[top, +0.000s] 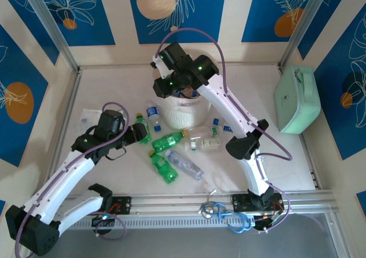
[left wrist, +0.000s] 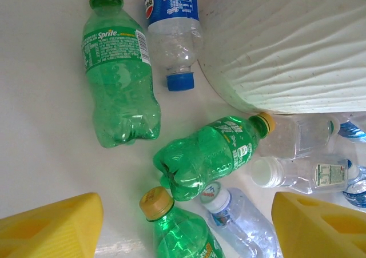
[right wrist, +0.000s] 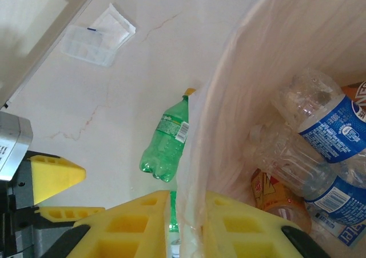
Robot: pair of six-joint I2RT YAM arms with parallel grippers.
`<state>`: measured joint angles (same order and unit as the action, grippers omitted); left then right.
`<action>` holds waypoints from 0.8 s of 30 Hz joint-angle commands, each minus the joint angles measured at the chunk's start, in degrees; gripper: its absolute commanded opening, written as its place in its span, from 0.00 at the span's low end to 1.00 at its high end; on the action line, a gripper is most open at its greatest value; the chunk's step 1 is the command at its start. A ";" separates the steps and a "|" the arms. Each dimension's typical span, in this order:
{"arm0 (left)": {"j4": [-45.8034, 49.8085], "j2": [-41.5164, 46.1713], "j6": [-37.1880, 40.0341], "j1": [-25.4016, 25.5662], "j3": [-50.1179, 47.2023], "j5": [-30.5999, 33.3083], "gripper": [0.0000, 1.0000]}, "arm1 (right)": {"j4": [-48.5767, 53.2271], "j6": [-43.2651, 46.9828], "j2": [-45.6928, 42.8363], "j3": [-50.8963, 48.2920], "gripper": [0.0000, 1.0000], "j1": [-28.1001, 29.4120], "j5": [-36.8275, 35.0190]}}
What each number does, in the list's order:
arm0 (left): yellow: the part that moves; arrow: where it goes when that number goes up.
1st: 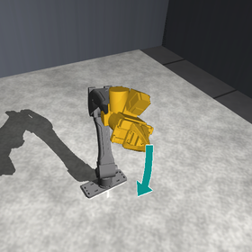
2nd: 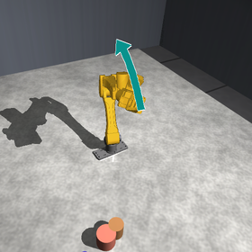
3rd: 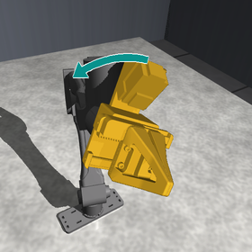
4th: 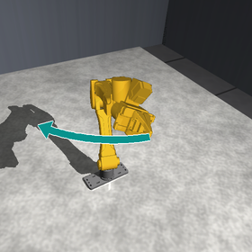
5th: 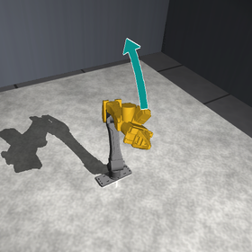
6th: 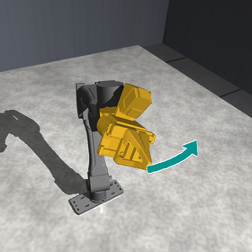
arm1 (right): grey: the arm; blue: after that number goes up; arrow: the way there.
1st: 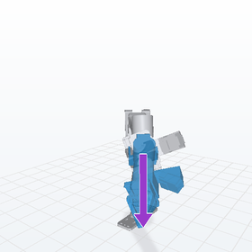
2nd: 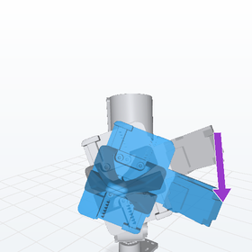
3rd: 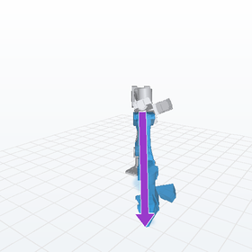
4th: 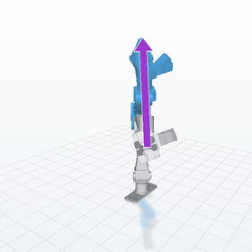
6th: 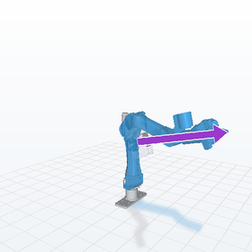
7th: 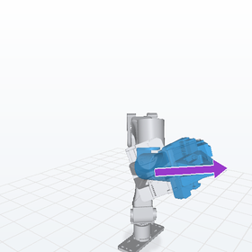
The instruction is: Put the plastic bottles in the bin
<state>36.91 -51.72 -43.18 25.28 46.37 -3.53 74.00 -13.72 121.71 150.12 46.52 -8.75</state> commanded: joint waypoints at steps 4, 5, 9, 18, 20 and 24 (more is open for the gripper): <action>-0.52 0.22 0.07 -0.93 -1.01 0.19 0.77 | -1.40 -1.09 -2.77 -1.58 0.26 1.19 1.14; -0.52 0.30 0.02 -1.02 -1.10 0.19 0.77 | -1.40 -1.18 -2.79 -1.36 0.30 1.20 0.74; -0.61 0.29 -0.15 -1.11 -1.37 0.19 0.77 | -0.20 -1.65 -3.01 2.38 0.57 1.39 -1.95; -1.29 -0.11 -0.43 -1.41 -1.20 -0.22 0.78 | -2.29 -6.84 -13.83 -3.30 0.81 4.79 -19.28; -1.31 -0.21 -0.46 -1.46 -1.02 -0.34 0.78 | -2.35 -8.66 -18.09 -7.18 0.82 5.69 -23.09; -1.33 0.38 -0.78 -1.46 -0.84 -1.10 0.78 | -1.87 -13.95 -29.30 -20.53 0.83 6.68 -27.72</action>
<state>36.21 -51.72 -43.24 24.73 45.45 -3.60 70.96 -22.44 98.56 135.66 52.66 -29.69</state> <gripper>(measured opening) 0.779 0.831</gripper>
